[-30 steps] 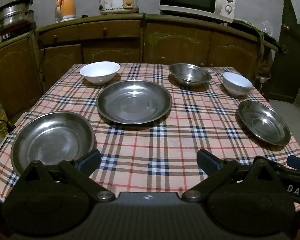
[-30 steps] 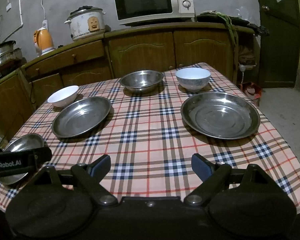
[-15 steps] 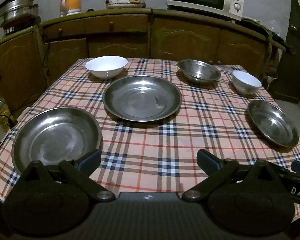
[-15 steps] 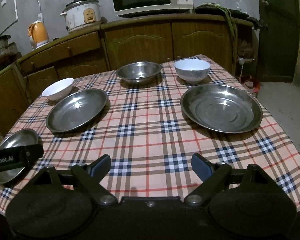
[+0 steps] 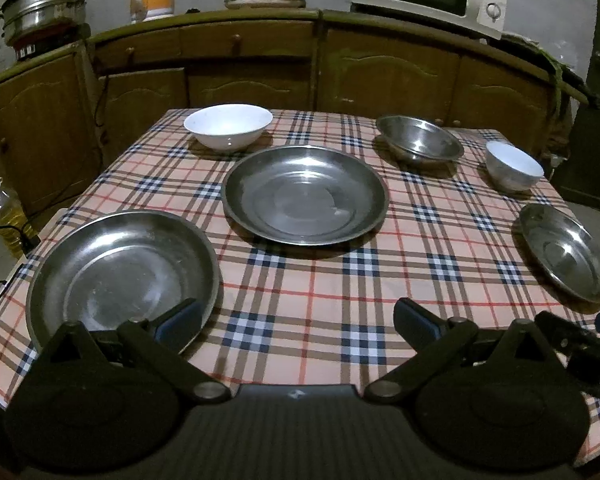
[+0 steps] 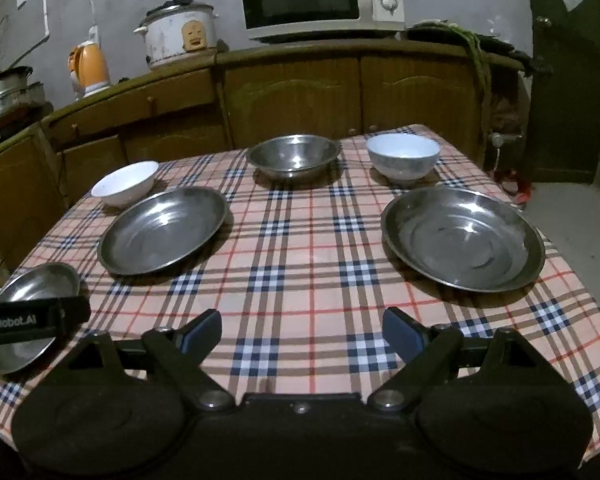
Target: Organize plates and bowls
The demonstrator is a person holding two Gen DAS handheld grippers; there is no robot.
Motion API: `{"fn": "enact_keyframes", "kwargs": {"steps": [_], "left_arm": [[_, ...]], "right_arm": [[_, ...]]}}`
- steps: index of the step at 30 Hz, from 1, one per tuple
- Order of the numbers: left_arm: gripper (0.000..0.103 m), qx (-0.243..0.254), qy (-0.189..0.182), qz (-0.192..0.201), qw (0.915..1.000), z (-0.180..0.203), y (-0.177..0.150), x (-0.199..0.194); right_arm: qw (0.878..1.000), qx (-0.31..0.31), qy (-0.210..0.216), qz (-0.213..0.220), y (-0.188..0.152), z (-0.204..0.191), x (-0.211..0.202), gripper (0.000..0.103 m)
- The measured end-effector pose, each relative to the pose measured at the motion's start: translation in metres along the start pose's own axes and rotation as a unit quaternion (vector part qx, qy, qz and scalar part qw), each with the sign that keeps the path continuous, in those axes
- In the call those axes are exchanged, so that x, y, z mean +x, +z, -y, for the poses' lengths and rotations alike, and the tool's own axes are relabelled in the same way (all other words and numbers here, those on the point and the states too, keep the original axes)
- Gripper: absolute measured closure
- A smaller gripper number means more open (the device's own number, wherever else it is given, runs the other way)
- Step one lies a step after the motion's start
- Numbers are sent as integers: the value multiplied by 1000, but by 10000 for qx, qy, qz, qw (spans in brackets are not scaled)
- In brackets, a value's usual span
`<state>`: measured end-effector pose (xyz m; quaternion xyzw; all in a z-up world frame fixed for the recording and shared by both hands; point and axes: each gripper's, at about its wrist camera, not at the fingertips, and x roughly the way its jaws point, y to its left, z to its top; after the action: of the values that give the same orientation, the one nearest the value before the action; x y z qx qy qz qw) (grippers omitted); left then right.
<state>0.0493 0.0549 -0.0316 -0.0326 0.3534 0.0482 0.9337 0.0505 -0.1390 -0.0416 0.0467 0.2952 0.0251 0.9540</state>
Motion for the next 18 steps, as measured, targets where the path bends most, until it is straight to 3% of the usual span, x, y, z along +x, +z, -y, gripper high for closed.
{"fn": "enact_keyframes", "kwargs": {"steps": [18], "left_arm": [[0,-26,69,-67,10000,-9,9,16]], "right_arm": [[9999,-90,97,-50,7,-11,17,1]]}}
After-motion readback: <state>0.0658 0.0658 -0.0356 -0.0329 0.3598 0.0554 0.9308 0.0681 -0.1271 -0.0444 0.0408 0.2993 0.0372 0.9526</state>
